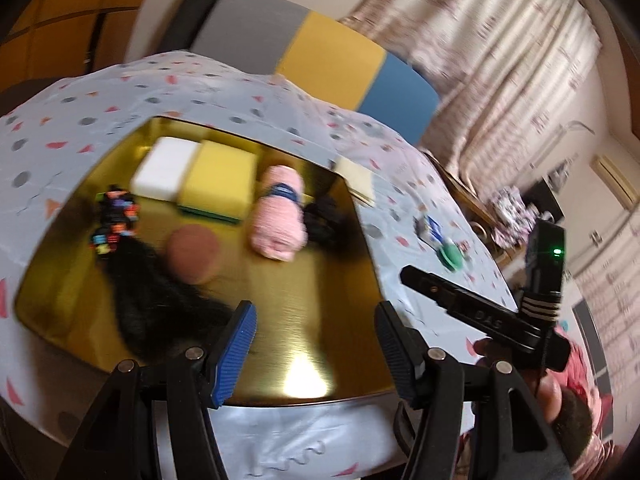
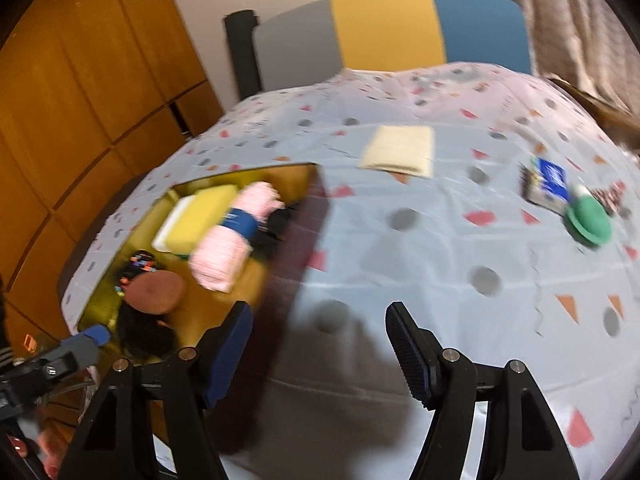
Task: Organize rigid objects
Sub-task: 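Move the right tool to the green dome brush and grasp it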
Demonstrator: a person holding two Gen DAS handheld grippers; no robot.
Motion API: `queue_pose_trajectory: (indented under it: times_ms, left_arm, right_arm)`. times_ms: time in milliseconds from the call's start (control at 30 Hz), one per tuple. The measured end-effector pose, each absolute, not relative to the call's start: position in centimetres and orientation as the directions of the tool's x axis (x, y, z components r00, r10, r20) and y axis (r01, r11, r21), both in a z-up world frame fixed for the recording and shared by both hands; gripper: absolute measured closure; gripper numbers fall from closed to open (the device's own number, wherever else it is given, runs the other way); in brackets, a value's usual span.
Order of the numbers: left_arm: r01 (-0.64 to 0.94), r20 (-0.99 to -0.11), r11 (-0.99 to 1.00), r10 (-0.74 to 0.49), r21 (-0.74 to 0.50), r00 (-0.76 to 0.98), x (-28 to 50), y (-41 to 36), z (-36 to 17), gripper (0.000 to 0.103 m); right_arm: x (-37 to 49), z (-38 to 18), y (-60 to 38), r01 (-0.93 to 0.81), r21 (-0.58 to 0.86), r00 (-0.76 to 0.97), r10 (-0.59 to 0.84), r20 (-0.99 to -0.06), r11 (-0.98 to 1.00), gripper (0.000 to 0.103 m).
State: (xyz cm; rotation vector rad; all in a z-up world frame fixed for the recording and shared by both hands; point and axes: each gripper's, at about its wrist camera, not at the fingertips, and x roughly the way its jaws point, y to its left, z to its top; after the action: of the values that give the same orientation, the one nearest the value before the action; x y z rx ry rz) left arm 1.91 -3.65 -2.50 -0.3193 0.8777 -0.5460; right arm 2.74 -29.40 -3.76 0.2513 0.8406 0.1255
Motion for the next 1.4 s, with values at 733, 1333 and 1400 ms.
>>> queue_pose_trajectory:
  times_ms: [733, 1333, 1400]
  left_arm:
    - [0.482, -0.724, 0.794, -0.572, -0.371, 0.386, 2.9, -15.7, -2.1, 0.038]
    - [0.465, -0.772, 0.824, -0.514, -0.324, 0.373, 4.1, -17.9, -2.8, 0.038]
    - [0.469, -0.777, 0.822, -0.514, -0.324, 0.363, 4.2, -18.4, -3.0, 0.038]
  right_arm:
    - [-0.8, -7.1, -49.7, 0.39, 0.259, 0.641, -0.058, -0.765, 0.884, 0.029]
    - [12.1, -9.1, -56.8, 0.362, 0.075, 0.59, -0.166, -0.79, 0.929, 0.024]
    - [12.0, -9.6, -56.8, 0.341, 0.093, 0.599, -0.14, -0.788, 0.936, 0.031]
